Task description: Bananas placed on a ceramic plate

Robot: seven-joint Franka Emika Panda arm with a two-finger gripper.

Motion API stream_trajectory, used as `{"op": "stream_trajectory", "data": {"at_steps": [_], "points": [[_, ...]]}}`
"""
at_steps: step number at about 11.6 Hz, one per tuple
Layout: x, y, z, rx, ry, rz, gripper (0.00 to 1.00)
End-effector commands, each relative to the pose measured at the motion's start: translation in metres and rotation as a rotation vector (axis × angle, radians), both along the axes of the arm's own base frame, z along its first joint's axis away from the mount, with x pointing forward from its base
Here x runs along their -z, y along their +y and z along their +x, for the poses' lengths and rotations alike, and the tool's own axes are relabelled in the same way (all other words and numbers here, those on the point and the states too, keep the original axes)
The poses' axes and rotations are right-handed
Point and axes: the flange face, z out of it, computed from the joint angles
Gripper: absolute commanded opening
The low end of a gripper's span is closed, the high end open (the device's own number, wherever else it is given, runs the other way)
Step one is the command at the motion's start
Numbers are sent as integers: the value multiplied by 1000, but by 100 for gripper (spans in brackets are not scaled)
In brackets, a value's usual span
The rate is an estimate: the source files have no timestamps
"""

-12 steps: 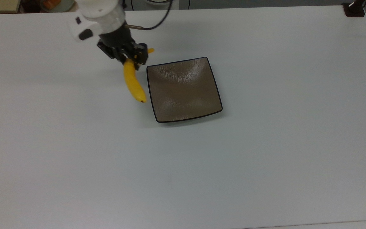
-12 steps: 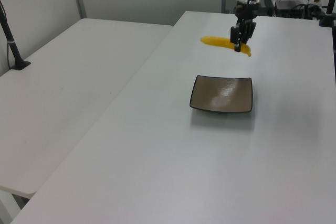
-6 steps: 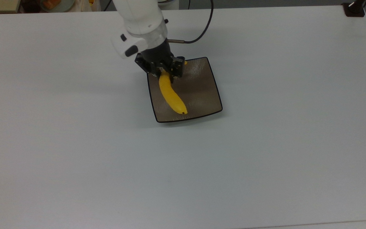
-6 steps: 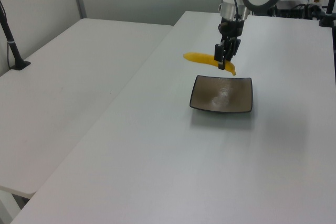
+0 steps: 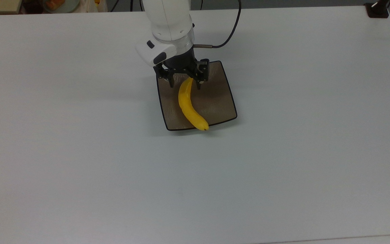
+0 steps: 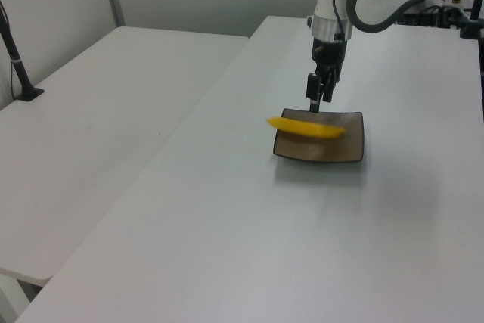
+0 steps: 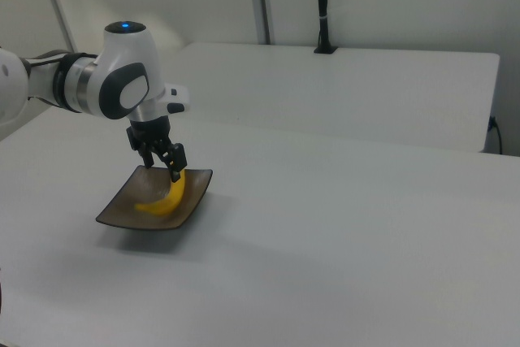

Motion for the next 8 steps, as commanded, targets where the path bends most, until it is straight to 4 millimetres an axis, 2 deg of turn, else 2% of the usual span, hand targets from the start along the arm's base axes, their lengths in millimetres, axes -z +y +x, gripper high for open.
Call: {"op": "stream_trajectory", "data": {"at_steps": [1, 3, 4, 8], "points": [[-22, -1, -1, 3, -42, -17, 100], [-48, -4, -8, -9, -62, -28, 100], [-58, -13, -14, -27, -41, -65, 100], [-104, -64, -52, -146, 65, -162, 100]]}}
